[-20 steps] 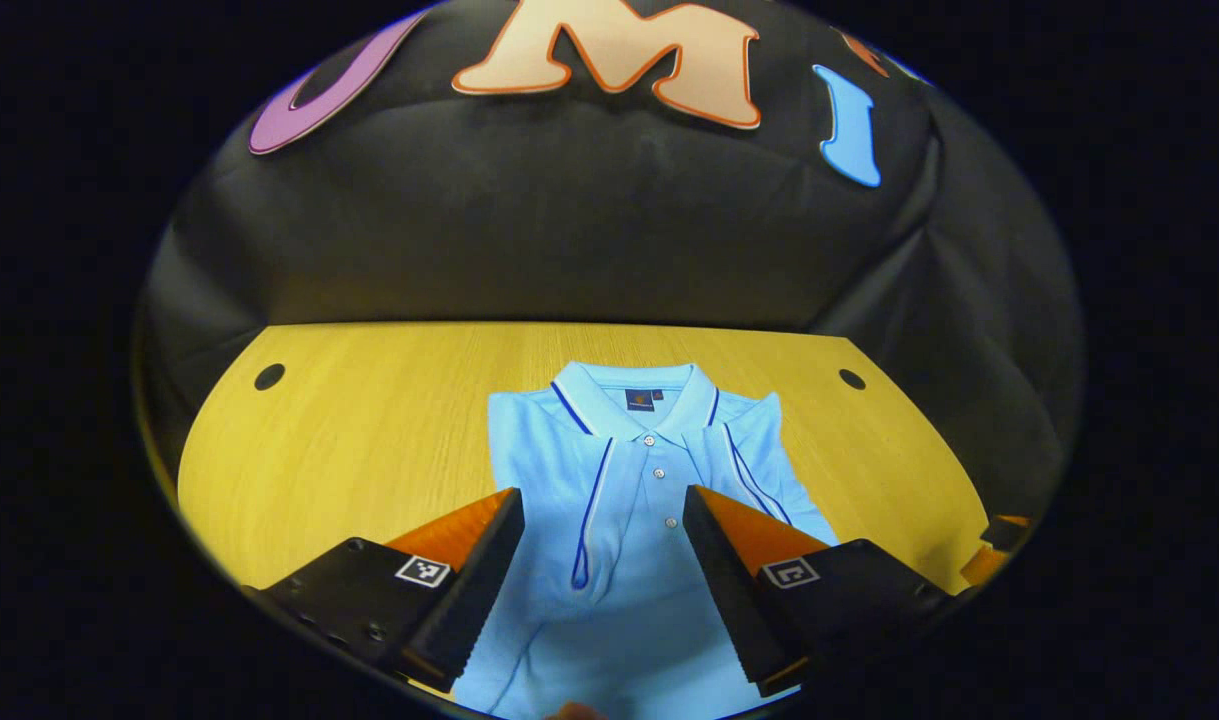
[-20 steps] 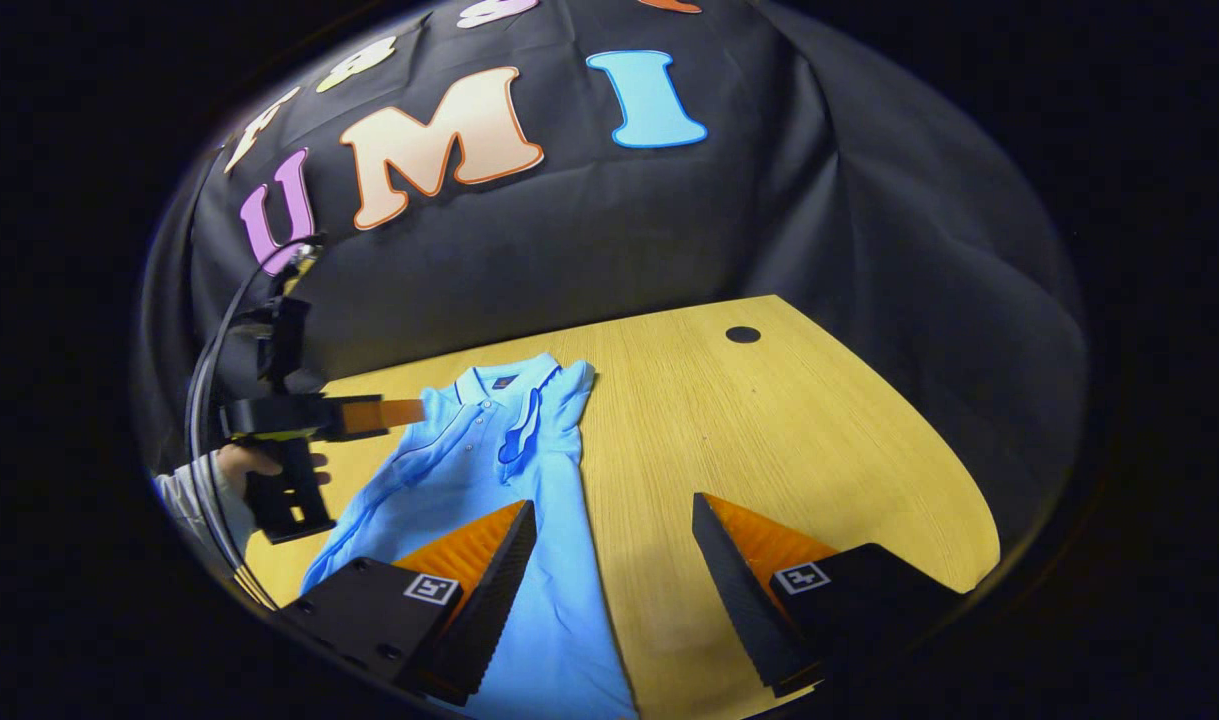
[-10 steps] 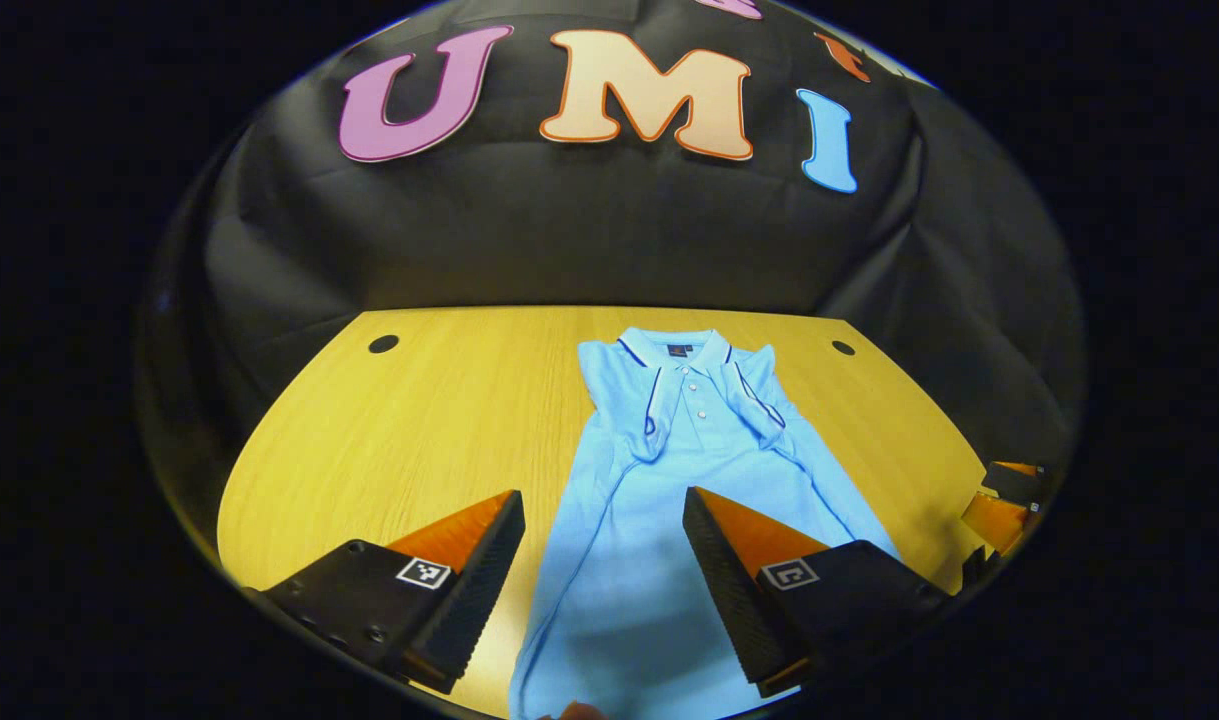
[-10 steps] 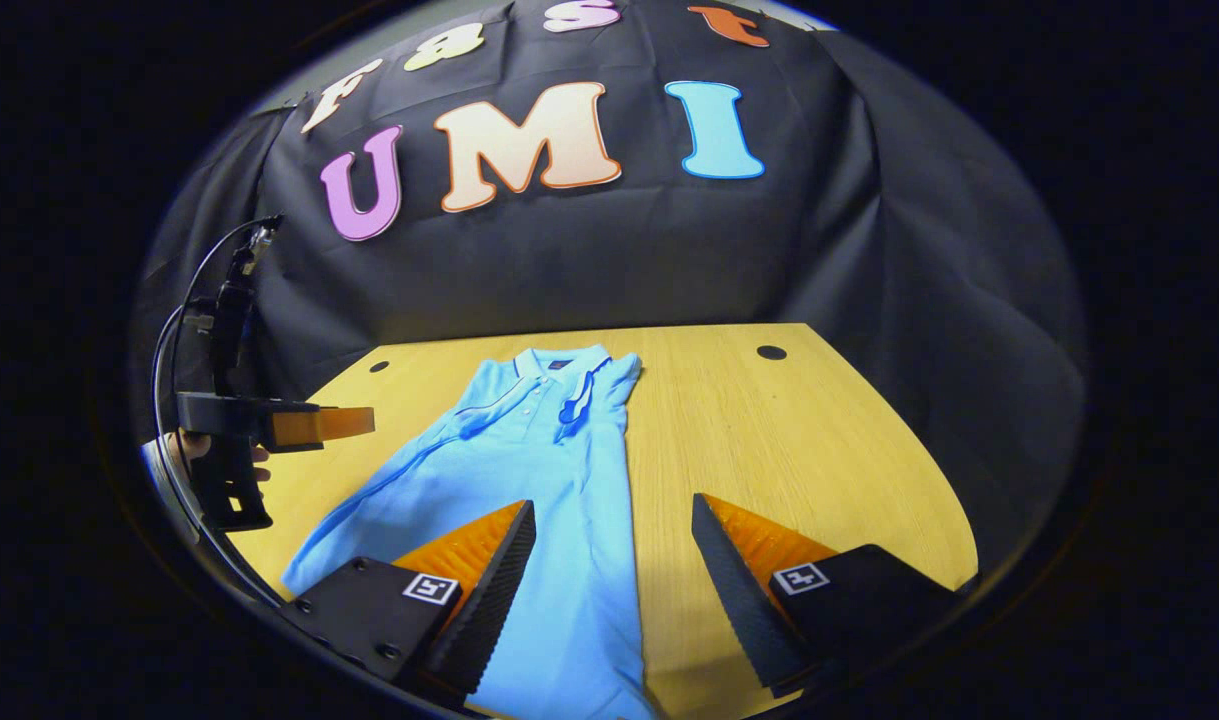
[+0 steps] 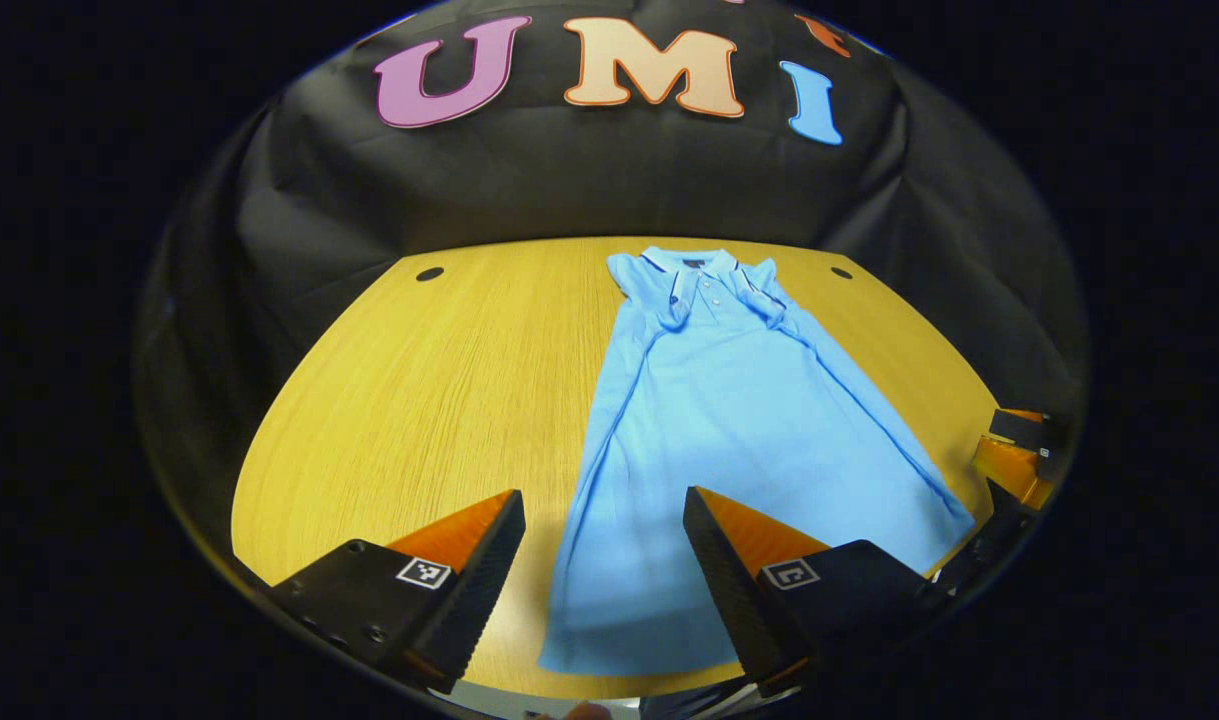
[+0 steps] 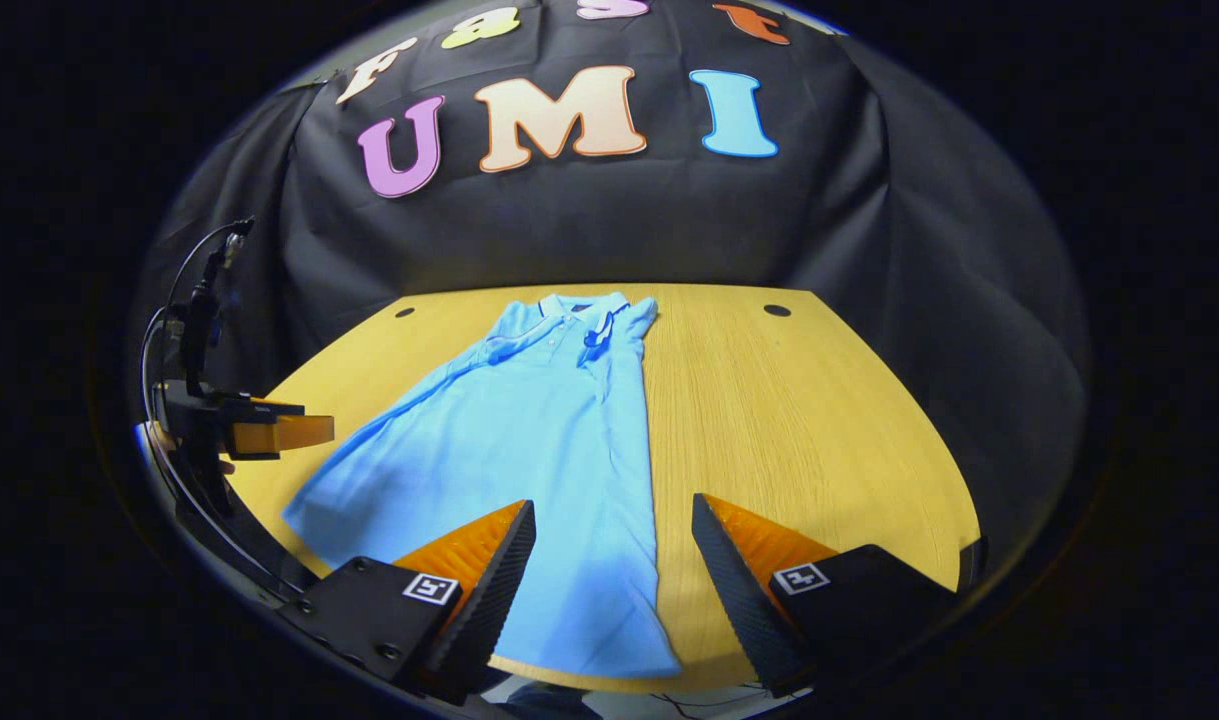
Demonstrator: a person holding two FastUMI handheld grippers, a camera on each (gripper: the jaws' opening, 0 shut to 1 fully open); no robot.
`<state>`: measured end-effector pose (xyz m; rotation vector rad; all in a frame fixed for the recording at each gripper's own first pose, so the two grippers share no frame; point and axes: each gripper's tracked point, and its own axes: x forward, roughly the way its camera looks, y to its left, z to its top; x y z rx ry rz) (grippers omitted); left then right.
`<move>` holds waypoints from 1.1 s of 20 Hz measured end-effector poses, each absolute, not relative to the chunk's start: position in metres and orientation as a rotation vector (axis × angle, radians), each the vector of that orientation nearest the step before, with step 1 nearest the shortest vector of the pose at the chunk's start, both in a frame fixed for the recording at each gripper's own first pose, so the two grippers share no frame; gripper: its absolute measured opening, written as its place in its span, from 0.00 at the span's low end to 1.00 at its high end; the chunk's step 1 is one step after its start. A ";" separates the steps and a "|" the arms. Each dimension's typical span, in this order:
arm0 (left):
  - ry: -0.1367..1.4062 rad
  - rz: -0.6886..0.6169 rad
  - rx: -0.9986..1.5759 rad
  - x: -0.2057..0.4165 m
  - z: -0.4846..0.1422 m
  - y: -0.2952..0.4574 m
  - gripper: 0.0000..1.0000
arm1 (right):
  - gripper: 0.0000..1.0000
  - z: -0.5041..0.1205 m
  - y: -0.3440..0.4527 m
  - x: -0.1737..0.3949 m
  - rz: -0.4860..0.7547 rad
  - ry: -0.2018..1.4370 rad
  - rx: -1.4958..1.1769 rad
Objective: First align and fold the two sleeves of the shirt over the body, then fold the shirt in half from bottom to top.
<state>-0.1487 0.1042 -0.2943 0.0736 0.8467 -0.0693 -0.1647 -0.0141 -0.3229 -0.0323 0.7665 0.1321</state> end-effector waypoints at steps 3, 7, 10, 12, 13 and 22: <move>0.889 -0.079 0.077 -0.175 -0.310 0.104 0.96 | 0.98 -0.337 -0.018 -0.184 0.129 0.800 -0.082; 0.907 -0.070 0.112 -0.200 -0.323 0.108 0.96 | 0.98 -0.357 -0.022 -0.211 0.124 0.860 -0.116; 0.937 -0.075 0.114 -0.216 -0.333 0.107 0.96 | 0.94 -0.368 -0.027 -0.228 0.122 0.903 -0.137; 0.953 -0.085 0.129 -0.222 -0.339 0.105 0.96 | 0.98 -0.376 -0.032 -0.237 0.120 0.928 -0.148; 0.963 -0.090 0.141 -0.225 -0.344 0.104 0.96 | 0.95 -0.378 -0.034 -0.241 0.119 0.939 -0.155; 0.906 -0.093 0.111 -0.229 -0.345 0.098 0.95 | 0.98 -0.388 -0.032 -0.245 0.109 0.975 -0.069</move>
